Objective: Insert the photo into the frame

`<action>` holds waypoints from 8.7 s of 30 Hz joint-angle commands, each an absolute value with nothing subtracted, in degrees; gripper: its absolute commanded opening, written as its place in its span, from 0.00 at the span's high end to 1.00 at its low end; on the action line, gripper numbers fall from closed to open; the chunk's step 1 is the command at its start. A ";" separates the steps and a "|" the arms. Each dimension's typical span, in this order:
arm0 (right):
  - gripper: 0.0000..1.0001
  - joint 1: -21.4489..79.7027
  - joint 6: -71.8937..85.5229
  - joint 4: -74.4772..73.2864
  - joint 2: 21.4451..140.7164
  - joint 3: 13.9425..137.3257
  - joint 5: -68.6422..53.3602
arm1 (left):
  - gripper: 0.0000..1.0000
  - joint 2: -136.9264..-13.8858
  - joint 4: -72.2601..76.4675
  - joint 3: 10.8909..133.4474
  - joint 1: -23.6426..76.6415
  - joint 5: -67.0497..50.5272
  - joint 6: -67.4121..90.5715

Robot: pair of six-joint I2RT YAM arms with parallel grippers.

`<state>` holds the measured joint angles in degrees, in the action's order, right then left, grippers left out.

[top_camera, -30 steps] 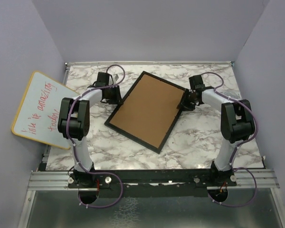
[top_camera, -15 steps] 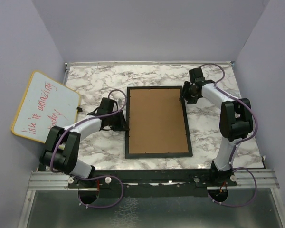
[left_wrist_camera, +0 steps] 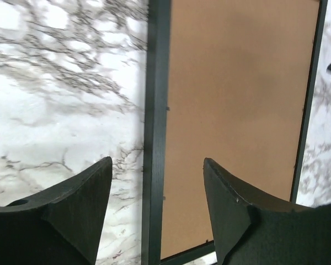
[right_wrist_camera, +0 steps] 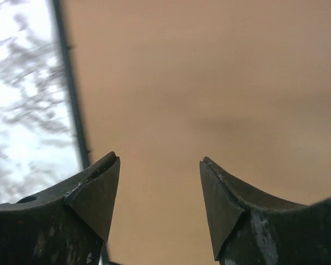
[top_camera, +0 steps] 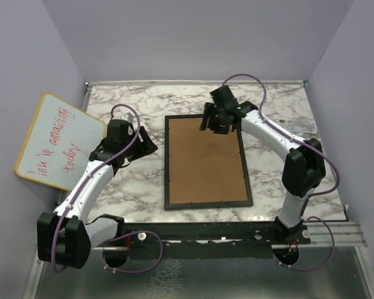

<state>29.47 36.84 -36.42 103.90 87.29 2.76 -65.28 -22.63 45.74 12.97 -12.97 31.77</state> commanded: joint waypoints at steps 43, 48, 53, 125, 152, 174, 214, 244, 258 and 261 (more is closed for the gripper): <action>0.72 58.25 47.14 -66.48 147.60 130.27 18.43 | 0.44 -51.07 -19.54 22.33 5.54 -19.09 55.45; 0.88 58.27 48.01 -68.78 147.17 129.12 23.73 | 0.40 -50.70 -19.34 20.97 5.60 -20.73 53.97; 1.00 57.98 46.86 -66.85 142.81 132.79 26.84 | 0.29 -50.95 -11.56 18.41 5.64 -27.99 53.42; 0.20 38.28 48.22 -46.92 104.75 125.48 9.07 | 1.00 -77.56 -33.40 90.06 16.73 -29.29 12.06; 0.18 36.05 55.26 -66.44 96.36 120.13 6.34 | 1.00 -69.30 -28.80 87.62 32.14 -30.36 -2.31; 0.35 34.37 64.60 -71.44 86.76 107.87 6.45 | 0.56 -63.66 -24.39 79.10 33.23 -42.73 -0.63; 0.75 15.73 32.14 -13.73 75.72 65.29 -25.10 | 0.01 -79.23 -23.82 62.79 18.16 -7.70 29.08; 0.69 2.95 7.01 -21.99 118.63 91.52 -61.74 | 0.01 -109.97 -24.88 86.24 10.11 -10.11 17.91; 0.33 0.27 4.29 -24.34 126.15 98.63 -52.84 | 0.01 -126.60 -25.14 104.21 9.58 -15.16 11.51; 0.30 -1.19 6.51 -23.68 125.18 98.34 -45.38 | 0.01 -128.39 -24.53 105.46 9.58 -15.07 10.72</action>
